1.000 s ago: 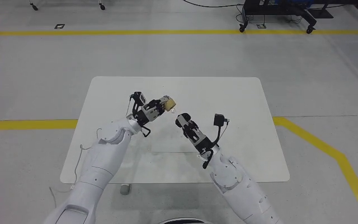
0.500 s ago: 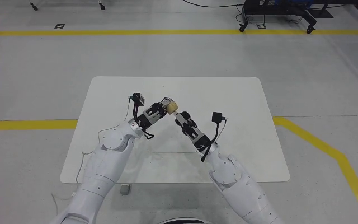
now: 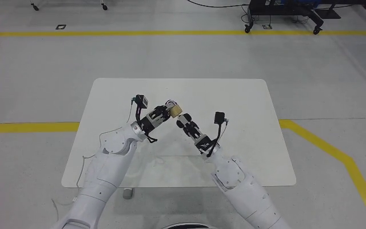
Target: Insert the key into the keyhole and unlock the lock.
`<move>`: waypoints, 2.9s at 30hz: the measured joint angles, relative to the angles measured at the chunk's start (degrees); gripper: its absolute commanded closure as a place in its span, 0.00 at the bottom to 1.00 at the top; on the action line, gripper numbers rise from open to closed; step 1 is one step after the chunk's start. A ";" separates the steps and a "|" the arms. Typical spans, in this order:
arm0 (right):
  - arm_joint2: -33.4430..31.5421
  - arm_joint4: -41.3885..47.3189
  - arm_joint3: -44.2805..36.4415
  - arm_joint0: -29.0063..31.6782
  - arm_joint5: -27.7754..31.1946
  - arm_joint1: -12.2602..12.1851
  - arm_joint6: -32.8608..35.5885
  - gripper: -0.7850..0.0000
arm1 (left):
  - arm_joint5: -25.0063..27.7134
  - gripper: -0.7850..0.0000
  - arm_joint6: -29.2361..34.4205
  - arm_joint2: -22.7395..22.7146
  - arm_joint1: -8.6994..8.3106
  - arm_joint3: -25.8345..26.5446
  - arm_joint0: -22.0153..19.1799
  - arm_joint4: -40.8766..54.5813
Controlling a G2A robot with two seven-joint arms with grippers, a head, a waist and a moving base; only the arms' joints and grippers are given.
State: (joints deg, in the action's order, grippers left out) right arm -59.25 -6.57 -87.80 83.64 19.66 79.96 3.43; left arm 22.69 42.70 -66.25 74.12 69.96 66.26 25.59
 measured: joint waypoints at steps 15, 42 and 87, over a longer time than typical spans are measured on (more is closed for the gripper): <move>-3.90 28.45 1.46 -0.64 -0.32 -0.64 21.78 1.00 | 3.06 1.00 1.33 -0.69 -0.18 -0.33 0.27 0.26; -7.84 37.02 2.93 -0.39 -0.53 -2.05 34.91 0.82 | 7.23 1.00 -0.61 -0.12 0.00 0.00 0.54 -0.95; -5.67 65.58 14.17 -7.31 -18.13 -1.23 54.79 1.00 | 10.68 1.00 3.28 0.57 -0.31 0.44 0.35 -1.05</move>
State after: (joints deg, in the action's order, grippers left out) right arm -64.92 59.00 -73.63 76.33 1.53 78.74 58.22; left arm 33.37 45.98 -65.69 73.81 70.40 66.61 24.53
